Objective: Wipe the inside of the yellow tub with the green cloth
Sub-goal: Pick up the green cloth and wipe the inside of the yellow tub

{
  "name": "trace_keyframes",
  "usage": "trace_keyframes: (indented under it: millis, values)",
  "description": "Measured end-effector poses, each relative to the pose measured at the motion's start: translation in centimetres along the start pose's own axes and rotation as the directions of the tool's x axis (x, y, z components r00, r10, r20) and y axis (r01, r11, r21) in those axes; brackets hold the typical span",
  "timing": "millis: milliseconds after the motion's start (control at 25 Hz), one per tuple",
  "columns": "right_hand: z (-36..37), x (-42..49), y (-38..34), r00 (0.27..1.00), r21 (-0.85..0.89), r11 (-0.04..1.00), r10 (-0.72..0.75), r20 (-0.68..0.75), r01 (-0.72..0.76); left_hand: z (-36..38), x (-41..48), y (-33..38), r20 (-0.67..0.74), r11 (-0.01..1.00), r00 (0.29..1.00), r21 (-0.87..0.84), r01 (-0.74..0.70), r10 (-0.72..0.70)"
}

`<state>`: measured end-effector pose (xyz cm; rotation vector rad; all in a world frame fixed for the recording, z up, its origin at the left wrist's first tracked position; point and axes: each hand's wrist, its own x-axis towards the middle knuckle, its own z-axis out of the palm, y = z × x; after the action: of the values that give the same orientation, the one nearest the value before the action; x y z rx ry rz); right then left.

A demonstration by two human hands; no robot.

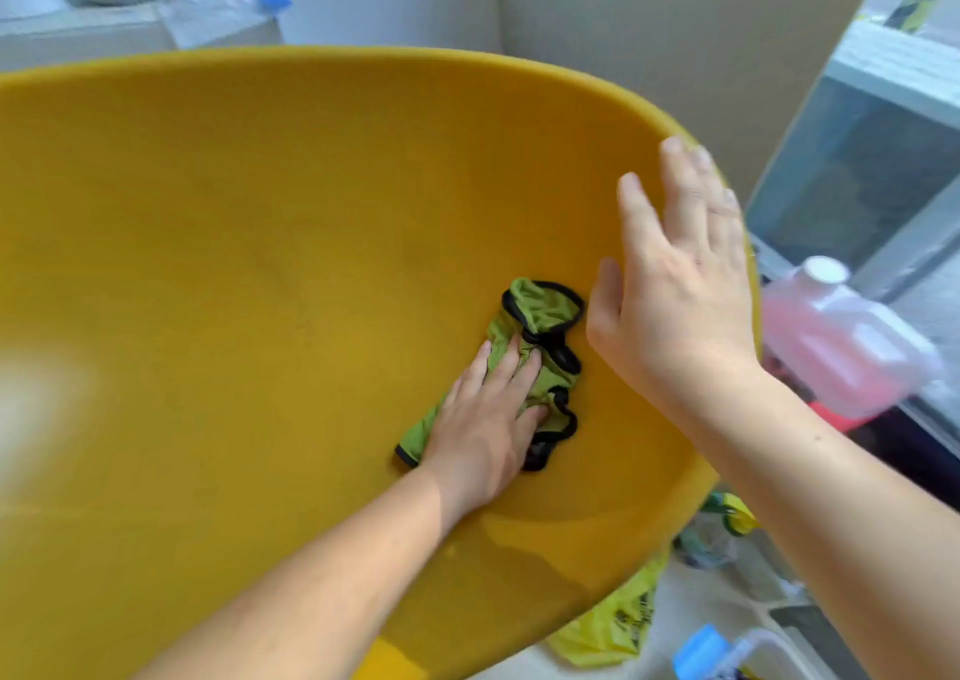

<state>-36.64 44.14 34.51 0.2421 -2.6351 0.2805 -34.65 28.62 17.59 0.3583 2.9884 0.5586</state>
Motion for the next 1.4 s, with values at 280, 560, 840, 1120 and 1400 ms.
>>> trace_keyframes:
  millis: [280,560,840,1120,1400]
  values:
    - [7.8,1.8,-6.1,0.853,-0.022,0.986,-0.131,0.505,0.164,-2.9,-4.6,-8.3,0.138,0.967,0.968,0.116,-0.227,0.211]
    - [15.1,-0.1,-11.1,0.754,0.086,0.938,-0.323,0.572,0.337,-7.1,-1.7,-20.0,-0.154,0.883,0.931,0.297,0.363,-0.330]
    - [16.4,-3.3,-16.1,0.844,0.370,0.908,-0.348,0.408,0.196,-6.1,-6.4,-18.0,0.081,0.972,0.975,-0.092,0.216,-0.209]
    - [20.1,-7.3,-23.9,0.595,0.205,0.959,-0.282,0.753,0.195,-12.5,-10.6,-23.8,-0.148,0.765,0.834,0.339,0.547,-0.531]
    - [25.1,0.0,-29.2,0.779,0.172,0.943,-0.334,0.532,0.286,-13.6,-13.5,-28.0,-0.159,0.702,0.798,0.398,0.591,-0.582]
